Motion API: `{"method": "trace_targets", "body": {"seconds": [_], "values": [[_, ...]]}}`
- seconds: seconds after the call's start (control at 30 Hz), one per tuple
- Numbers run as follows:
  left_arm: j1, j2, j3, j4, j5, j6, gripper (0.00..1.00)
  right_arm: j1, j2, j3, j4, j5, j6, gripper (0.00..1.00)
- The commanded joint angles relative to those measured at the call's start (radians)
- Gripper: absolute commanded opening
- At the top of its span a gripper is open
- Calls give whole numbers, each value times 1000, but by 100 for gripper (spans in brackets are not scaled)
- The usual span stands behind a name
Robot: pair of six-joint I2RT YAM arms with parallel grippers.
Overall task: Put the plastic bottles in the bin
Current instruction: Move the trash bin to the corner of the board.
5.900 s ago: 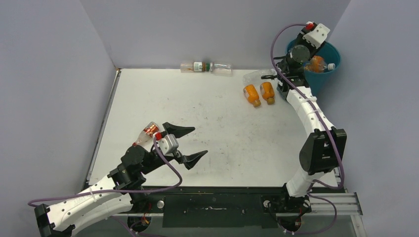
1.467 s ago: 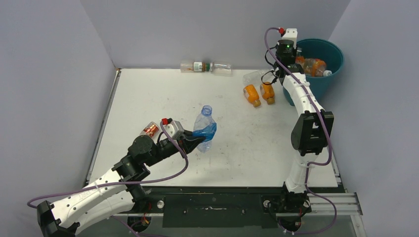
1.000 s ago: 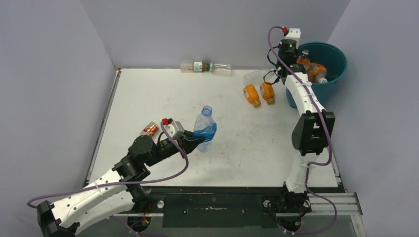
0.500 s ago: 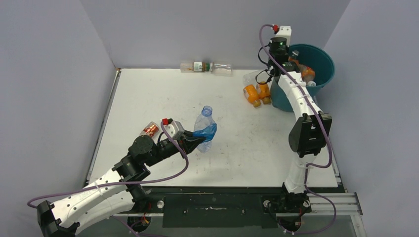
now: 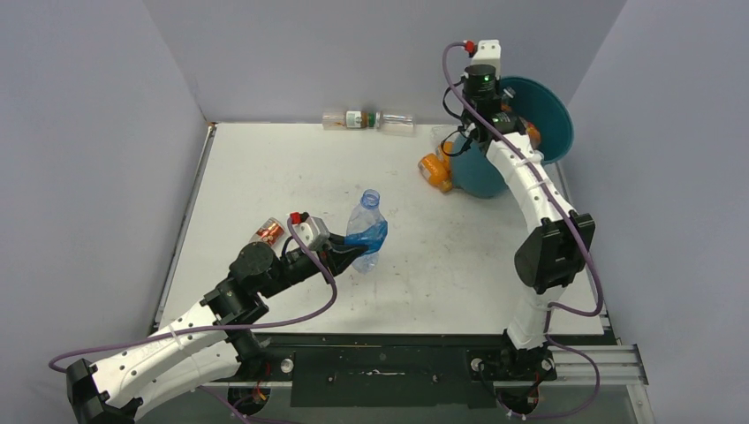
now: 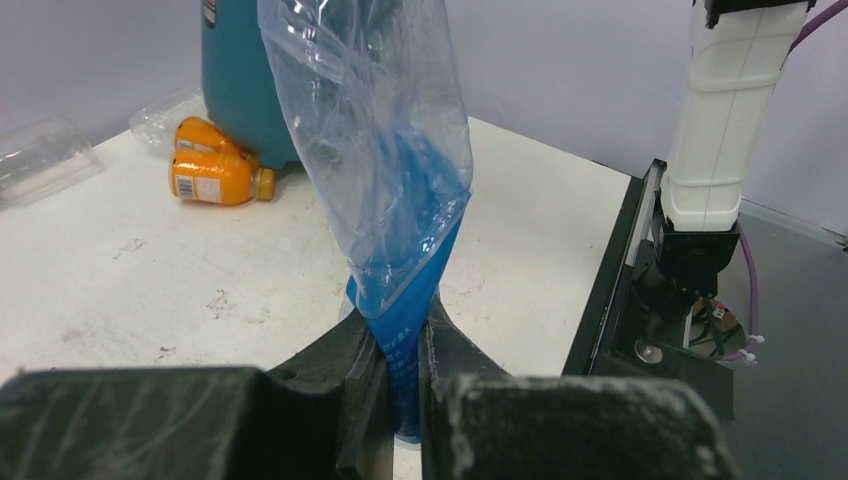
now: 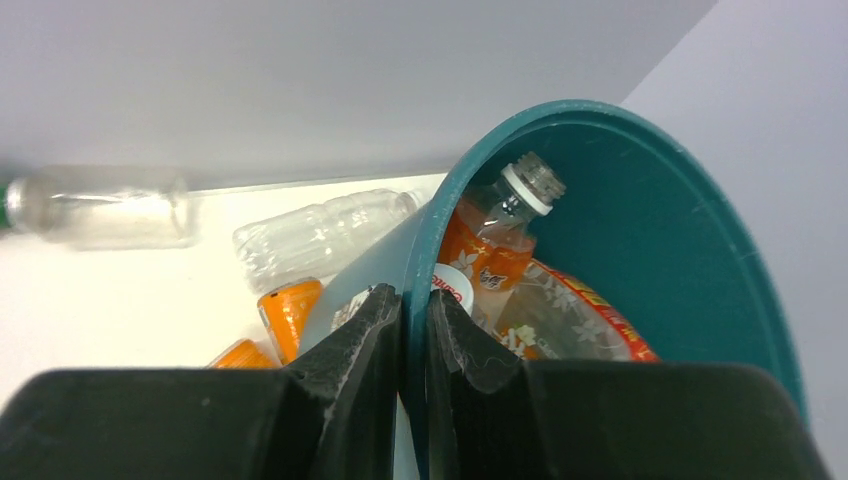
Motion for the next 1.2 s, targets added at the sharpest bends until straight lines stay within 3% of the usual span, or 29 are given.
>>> {"method": "trace_targets", "body": {"seconds": [0.0, 0.4, 0.7, 0.97, 1.17], "values": [[-3, -19, 4, 58, 15, 13, 0, 129, -96, 15, 66, 53, -91, 5], [-4, -24, 4, 54, 16, 18, 0, 348, -147, -70, 68, 214, -183, 5], [-12, -25, 4, 49, 11, 26, 0, 394, -225, -189, 58, 287, -235, 5], [-15, -20, 3, 50, 14, 29, 0, 448, -341, -394, 42, 158, -234, 5], [-17, -16, 1, 48, 13, 37, 0, 509, -345, -453, 33, 75, -239, 5]]}}
